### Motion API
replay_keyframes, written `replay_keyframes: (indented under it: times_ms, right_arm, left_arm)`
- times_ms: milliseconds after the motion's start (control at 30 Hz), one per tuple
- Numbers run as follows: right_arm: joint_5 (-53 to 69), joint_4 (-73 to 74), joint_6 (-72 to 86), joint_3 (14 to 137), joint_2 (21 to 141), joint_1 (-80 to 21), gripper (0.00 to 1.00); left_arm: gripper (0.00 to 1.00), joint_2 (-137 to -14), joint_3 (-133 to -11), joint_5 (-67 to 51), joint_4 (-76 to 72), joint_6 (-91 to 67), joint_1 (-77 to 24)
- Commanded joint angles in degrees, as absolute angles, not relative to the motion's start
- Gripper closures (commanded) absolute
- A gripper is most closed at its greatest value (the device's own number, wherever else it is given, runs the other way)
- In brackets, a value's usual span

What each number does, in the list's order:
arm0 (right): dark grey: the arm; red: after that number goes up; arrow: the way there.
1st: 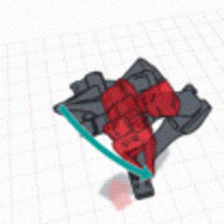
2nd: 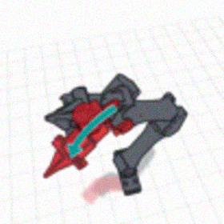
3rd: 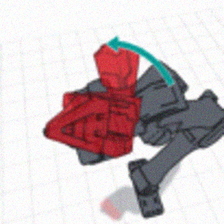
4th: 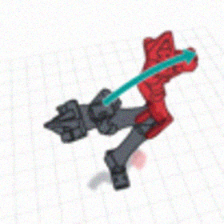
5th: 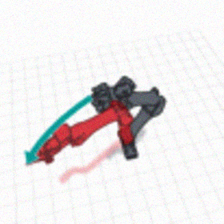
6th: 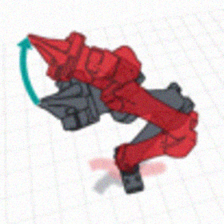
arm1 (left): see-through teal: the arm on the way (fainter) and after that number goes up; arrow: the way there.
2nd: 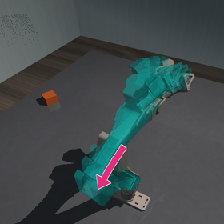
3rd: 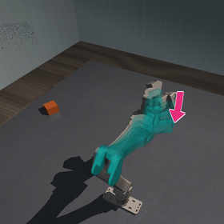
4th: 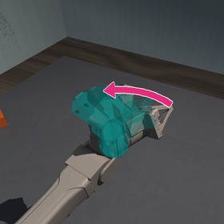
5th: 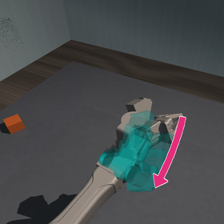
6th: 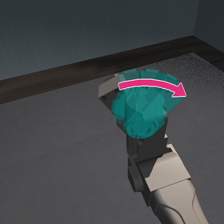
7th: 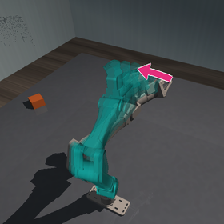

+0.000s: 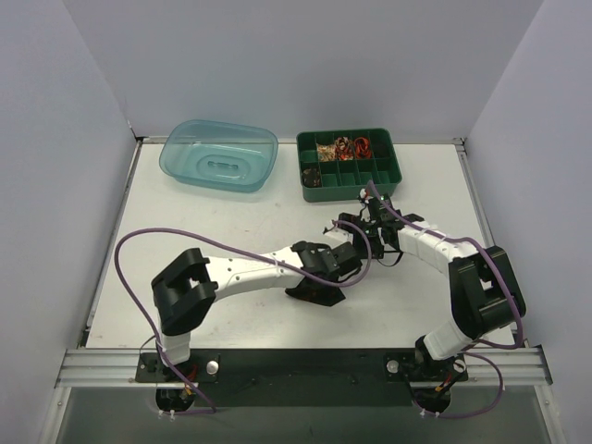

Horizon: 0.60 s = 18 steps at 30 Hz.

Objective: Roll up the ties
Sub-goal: Roll the tie at the center of the board.

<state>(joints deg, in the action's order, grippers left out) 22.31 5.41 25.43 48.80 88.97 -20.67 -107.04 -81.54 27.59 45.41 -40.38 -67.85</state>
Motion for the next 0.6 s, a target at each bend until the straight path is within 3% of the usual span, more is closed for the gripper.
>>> replay_keyframes:
  times_ms: [0,567]
  right_arm:
    - [22.4,6.8,25.6,48.8,88.2,-20.6,0.1]
    - [21.7,6.9,25.5,48.2,88.9,-20.5,0.1]
  left_arm:
    - [0.35,-103.4,-79.5,24.4,40.5,-42.9,-68.4]
    - [0.36,-102.9,-70.0,15.1,23.7,-45.1,-67.9]
